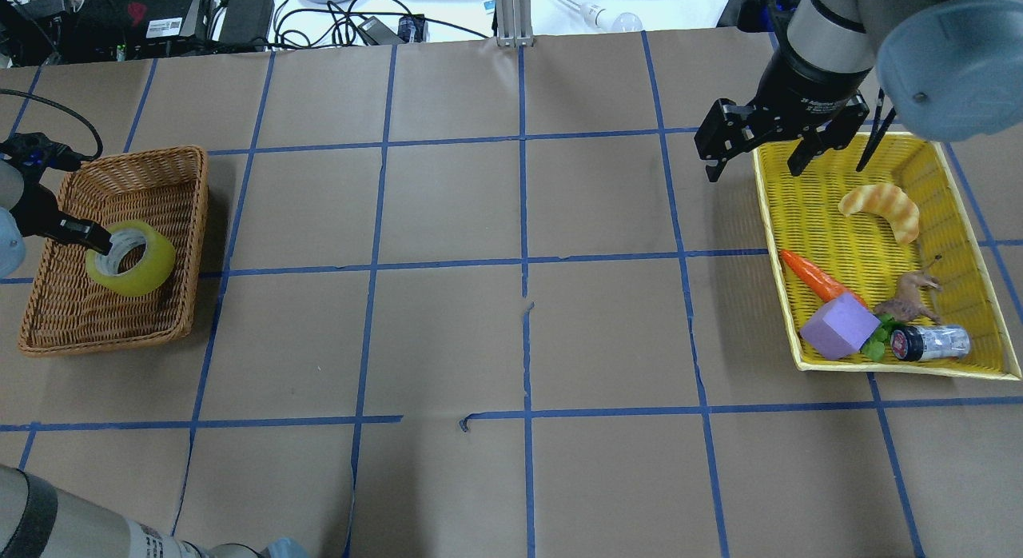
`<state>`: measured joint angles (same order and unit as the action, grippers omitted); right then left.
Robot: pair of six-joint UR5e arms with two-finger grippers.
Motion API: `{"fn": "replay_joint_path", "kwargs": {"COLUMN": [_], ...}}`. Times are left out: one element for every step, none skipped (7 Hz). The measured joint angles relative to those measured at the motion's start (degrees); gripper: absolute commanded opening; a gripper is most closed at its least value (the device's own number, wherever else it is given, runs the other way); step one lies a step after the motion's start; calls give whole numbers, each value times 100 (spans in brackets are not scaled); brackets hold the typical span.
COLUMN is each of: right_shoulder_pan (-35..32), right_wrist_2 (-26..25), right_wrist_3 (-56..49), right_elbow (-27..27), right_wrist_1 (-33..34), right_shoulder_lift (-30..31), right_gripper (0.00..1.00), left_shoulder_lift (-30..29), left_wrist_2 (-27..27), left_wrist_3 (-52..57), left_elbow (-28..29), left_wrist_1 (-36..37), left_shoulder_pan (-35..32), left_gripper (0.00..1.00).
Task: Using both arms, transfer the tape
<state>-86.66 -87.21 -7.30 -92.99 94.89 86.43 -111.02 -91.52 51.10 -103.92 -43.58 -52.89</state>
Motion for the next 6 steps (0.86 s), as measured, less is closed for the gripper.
{"fn": "replay_joint_path", "kwargs": {"right_shoulder_pan": [0, 0, 0, 0, 0, 0], "right_wrist_2": [-1, -2, -2, -5, -6, -7], "right_wrist_3": [-11, -15, -16, -16, -17, -17], "right_elbow": [2, 9, 11, 11, 8, 4], "right_wrist_1": [2, 5, 7, 4, -18, -56], "right_shoulder_lift": [3, 4, 5, 12, 21, 27], "right_gripper": [100, 100, 100, 100, 100, 100], "left_shoulder_lift": [139, 327, 546, 759, 964, 1149], "left_wrist_2": [7, 75, 222, 294, 285, 266], "left_wrist_3": [-22, -87, -350, -832, -1288, -1769], "left_elbow": [60, 125, 160, 176, 200, 307], "left_wrist_1": [-10, -69, -159, -303, -553, -1026], "left_shoulder_pan": [-99, -298, -622, -1022, -1427, -1774], "left_gripper": [100, 100, 100, 100, 100, 100]}}
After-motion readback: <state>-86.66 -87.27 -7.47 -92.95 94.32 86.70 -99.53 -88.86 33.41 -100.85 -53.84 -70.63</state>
